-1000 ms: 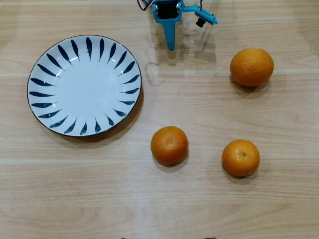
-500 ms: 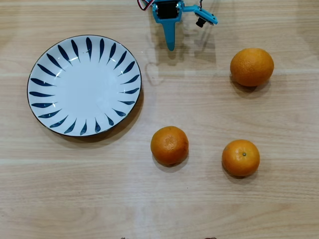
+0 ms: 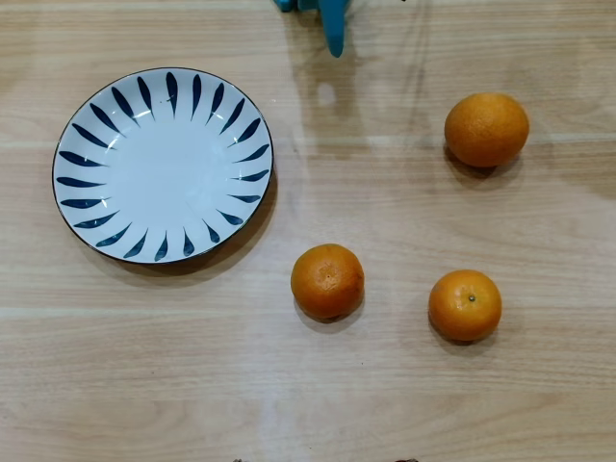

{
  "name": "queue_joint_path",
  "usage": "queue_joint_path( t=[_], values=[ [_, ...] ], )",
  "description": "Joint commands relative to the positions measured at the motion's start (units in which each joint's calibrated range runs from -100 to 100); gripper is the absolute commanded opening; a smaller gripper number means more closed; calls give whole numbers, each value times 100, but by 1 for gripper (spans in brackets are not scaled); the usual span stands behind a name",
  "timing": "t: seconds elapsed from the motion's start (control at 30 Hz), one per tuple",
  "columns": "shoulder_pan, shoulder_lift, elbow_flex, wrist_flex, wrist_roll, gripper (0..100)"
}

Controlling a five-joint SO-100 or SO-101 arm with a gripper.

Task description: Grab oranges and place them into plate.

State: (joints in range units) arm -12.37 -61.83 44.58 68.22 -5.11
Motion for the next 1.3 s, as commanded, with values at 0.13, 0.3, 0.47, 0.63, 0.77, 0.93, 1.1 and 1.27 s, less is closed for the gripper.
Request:
queue_joint_path(
  t=[0.13, 0.3, 0.47, 0.63, 0.77, 0.93, 1.1, 1.27],
  values=[
    [-554, 1931, -2968, 978, 20, 2],
    [-941, 2852, -3883, 1201, -12, 2],
    [-1223, 3588, -4363, 1201, -22, 2],
    [-1562, 4095, -4670, 1133, -27, 2],
    [-1973, 4399, -4806, 1116, -32, 2],
    [-2739, 4636, -4897, 1184, -566, 2],
    [-3408, 4873, -4879, 1167, -1470, 2],
    [-3497, 5109, -4897, 1124, -2045, 2]
  ],
)
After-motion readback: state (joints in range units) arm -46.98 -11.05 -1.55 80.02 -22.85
